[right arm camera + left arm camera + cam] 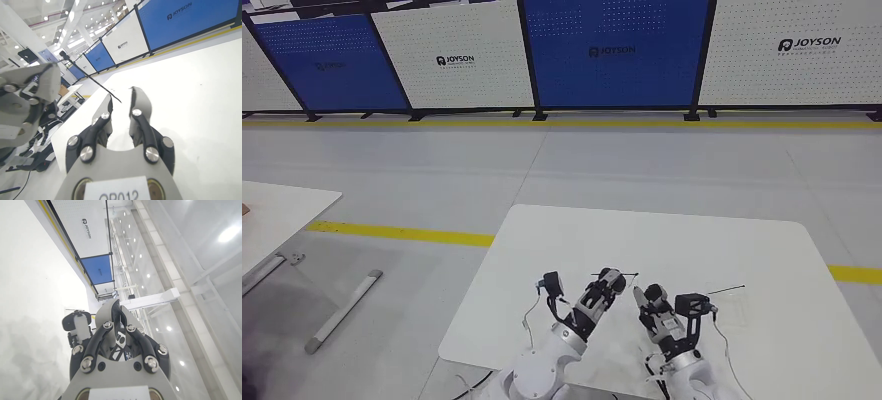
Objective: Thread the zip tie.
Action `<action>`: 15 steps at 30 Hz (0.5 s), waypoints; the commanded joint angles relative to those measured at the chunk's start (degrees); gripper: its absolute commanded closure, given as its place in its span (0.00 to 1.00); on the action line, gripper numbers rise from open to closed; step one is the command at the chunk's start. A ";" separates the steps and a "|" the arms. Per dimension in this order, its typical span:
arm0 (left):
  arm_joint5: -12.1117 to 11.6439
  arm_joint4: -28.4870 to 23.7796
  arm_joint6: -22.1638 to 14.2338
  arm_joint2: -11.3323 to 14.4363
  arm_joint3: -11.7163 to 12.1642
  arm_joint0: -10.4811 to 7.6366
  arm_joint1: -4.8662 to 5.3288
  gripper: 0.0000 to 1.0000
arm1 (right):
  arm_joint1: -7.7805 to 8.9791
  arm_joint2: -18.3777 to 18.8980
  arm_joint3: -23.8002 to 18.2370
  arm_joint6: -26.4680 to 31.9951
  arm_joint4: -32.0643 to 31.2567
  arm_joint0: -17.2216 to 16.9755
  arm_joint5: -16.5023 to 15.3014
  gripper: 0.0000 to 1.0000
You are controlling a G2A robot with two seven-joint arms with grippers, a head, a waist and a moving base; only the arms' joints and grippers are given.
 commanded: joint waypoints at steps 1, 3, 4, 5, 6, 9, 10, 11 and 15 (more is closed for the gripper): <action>0.83 -1.54 0.38 -0.83 0.48 -0.47 -0.02 1.00 | 0.33 1.96 -1.51 -2.63 0.78 -1.89 -1.40 0.00; 1.13 -2.41 0.53 -1.50 0.94 -0.67 -0.02 1.00 | 0.68 3.90 -3.01 -4.62 1.77 -3.97 -3.13 0.00; 1.51 -2.59 0.56 -1.82 1.35 -0.77 0.00 1.00 | 0.84 5.05 -3.88 -5.67 2.56 -4.96 -3.70 0.00; 1.78 -2.79 0.80 -2.20 1.86 -0.91 0.01 1.00 | 1.06 6.57 -4.98 -6.77 3.64 -6.39 -4.68 0.00; 2.06 -2.95 0.83 -2.39 2.33 -0.99 0.02 1.00 | 1.22 7.78 -5.82 -7.68 4.58 -7.50 -5.40 0.00; 2.55 -4.91 0.86 -3.42 3.75 -1.02 0.02 1.00 | 1.66 11.45 -8.16 -9.94 8.38 -10.88 -7.90 0.00; 2.62 -5.72 0.64 -3.88 4.21 -1.05 0.04 1.00 | 1.79 12.47 -8.76 -10.19 9.47 -11.76 -8.83 0.00; 2.62 -6.58 0.73 -4.50 4.90 -1.02 0.07 1.00 | 1.91 13.49 -9.27 -10.35 10.71 -12.55 -9.88 0.00; 2.01 -10.92 0.89 -7.13 7.95 -1.00 0.13 1.00 | 2.38 17.57 -11.22 -10.37 15.15 -15.10 -11.28 0.00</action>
